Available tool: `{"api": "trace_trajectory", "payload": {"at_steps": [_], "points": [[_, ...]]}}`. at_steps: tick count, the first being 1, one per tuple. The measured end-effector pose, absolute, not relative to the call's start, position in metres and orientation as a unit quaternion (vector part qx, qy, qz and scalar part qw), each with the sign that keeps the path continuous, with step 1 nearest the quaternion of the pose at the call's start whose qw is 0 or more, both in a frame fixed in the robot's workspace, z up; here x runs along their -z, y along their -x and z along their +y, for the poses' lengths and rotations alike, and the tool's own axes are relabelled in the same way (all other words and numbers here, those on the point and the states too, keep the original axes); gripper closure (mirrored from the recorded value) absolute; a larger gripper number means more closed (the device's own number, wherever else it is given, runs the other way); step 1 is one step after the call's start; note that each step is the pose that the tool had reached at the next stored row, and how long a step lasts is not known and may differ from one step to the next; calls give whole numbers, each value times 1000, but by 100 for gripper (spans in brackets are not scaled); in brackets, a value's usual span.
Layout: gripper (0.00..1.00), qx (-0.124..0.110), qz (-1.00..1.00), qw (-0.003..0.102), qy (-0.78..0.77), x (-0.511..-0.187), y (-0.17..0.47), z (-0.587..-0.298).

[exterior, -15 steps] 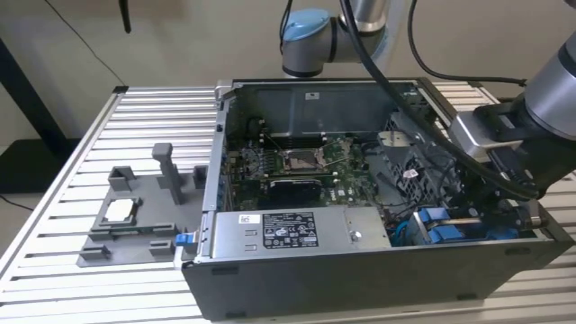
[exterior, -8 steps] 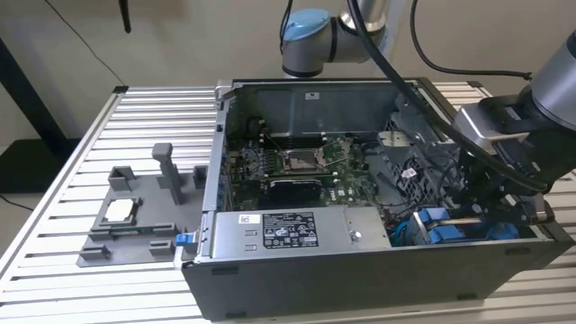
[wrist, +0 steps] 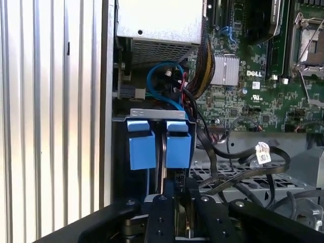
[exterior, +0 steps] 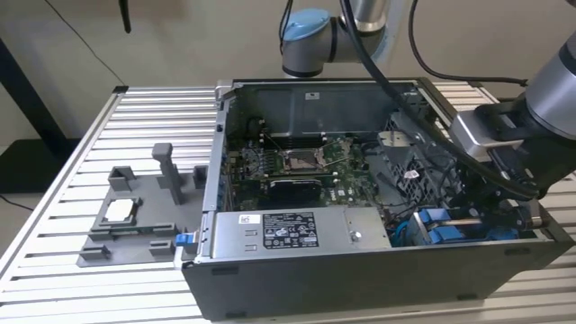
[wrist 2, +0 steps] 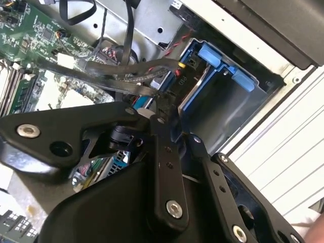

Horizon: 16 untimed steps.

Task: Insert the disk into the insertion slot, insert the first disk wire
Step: 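Insert the first disk wire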

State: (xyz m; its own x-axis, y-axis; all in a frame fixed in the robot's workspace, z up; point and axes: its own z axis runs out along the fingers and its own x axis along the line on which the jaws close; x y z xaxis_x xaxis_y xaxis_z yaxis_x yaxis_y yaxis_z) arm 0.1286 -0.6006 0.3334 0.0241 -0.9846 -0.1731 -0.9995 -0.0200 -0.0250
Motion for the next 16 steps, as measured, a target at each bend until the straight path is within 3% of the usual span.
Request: {"api": "trace_trajectory", "payload": {"at_steps": [16], "points": [[77, -57, 710, 77, 697, -343, -125, -601]]}}
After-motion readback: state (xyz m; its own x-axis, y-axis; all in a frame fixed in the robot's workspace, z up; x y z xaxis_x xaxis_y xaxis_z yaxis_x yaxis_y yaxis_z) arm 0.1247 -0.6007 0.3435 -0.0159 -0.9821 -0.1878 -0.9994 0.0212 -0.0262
